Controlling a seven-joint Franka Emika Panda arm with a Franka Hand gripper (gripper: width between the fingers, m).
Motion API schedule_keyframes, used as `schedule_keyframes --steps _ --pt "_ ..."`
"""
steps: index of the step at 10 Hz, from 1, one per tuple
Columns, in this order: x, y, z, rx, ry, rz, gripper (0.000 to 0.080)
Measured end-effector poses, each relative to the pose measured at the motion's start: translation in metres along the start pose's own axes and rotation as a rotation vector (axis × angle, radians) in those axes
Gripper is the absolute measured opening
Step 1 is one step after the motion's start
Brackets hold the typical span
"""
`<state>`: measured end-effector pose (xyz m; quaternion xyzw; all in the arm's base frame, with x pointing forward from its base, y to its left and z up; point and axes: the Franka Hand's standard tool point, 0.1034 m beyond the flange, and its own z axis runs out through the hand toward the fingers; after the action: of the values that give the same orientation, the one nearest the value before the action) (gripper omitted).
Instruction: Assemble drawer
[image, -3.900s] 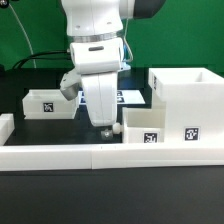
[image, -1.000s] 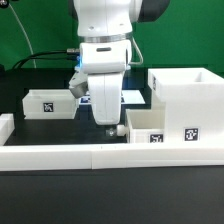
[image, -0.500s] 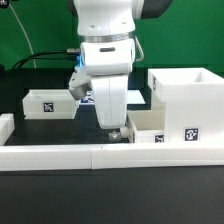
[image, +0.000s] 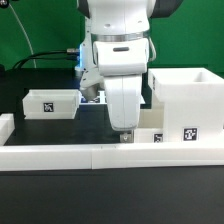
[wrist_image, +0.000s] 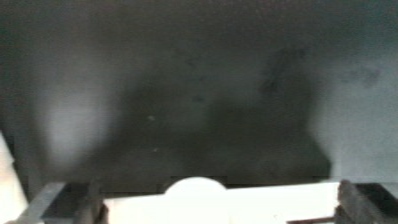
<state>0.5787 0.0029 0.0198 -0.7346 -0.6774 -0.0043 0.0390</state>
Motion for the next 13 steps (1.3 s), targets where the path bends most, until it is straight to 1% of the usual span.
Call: schedule_keyframes --steps 2,3,4,5,6,7,12,13 --pt "-0.002 -0.004 0.003 0.006 -0.004 -0.01 0.0649" --pt "-0.007 -0.005 0.003 0.007 -0.005 -0.013 0.0649" --pt "-0.015 -0.007 0.002 0.009 -0.007 -0.017 0.0649" --pt "-0.024 -0.011 0.001 0.013 -0.011 -0.011 0.0649" --pt "-0.028 -0.015 0.001 0.018 -0.013 -0.004 0.0649" --pt "-0.029 -0.017 0.002 0.021 -0.013 -0.002 0.0649" --pt "-0.028 -0.016 0.002 0.022 -0.013 -0.003 0.0649" --pt "-0.026 -0.013 0.0 0.024 -0.012 -0.043 0.0649"
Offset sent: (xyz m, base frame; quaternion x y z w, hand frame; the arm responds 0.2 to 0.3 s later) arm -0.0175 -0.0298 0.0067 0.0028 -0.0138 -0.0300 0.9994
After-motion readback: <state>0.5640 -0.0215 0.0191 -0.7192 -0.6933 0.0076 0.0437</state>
